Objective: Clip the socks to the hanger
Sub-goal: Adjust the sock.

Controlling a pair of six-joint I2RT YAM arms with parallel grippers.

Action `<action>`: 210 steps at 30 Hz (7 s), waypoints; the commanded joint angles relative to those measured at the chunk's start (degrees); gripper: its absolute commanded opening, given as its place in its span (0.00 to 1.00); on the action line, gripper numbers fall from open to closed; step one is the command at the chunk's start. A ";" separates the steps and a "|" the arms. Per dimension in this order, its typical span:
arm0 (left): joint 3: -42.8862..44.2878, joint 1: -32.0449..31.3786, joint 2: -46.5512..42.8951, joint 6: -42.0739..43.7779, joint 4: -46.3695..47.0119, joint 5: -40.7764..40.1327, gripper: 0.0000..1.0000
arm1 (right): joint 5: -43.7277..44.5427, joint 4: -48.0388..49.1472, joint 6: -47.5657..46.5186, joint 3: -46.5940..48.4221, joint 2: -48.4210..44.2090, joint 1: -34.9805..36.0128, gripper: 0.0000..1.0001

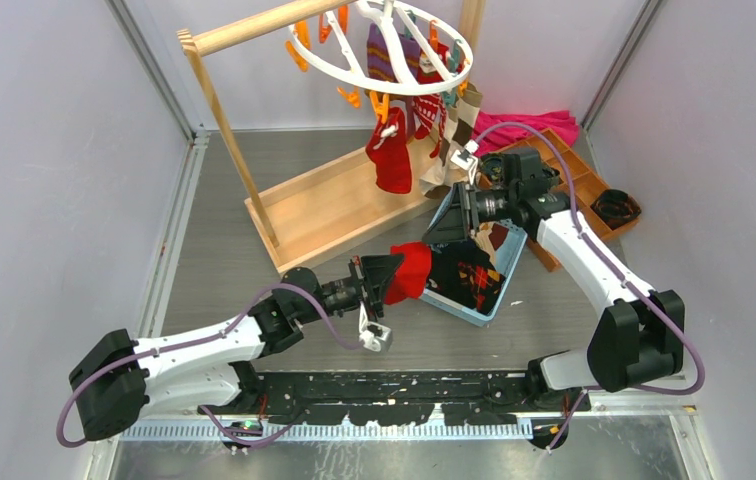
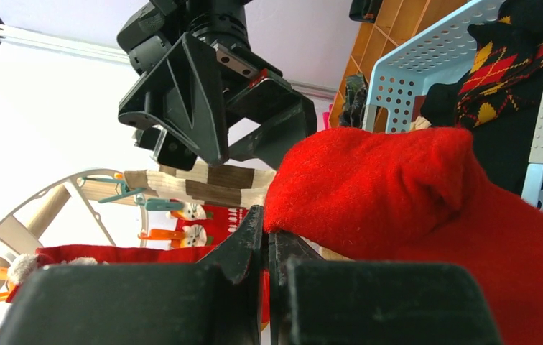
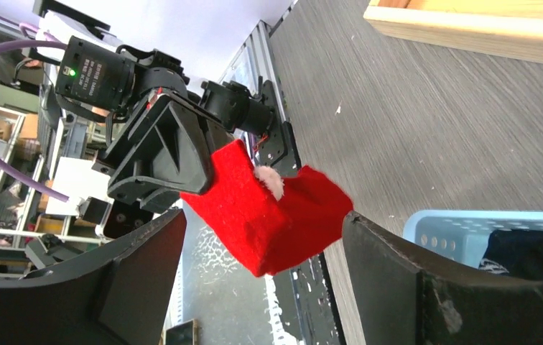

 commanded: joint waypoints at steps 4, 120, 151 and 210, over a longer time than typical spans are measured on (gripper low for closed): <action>2.01 -0.38 1.30 1.27 4.93 -1.15 0.00 | -1.10 15.34 12.58 -2.26 -0.97 4.65 0.76; -2.04 -2.30 -21.49 -52.24 -23.83 -13.55 0.00 | 8.68 -57.42 -85.37 12.90 -6.08 3.91 0.82; 1.35 -6.29 -20.86 -46.16 -11.52 -18.29 0.00 | 24.82 -37.92 -47.70 28.95 -0.55 22.04 0.77; 5.55 11.88 -31.68 -89.61 -34.95 0.07 0.79 | 19.10 -50.40 -81.46 16.85 -8.94 21.92 0.01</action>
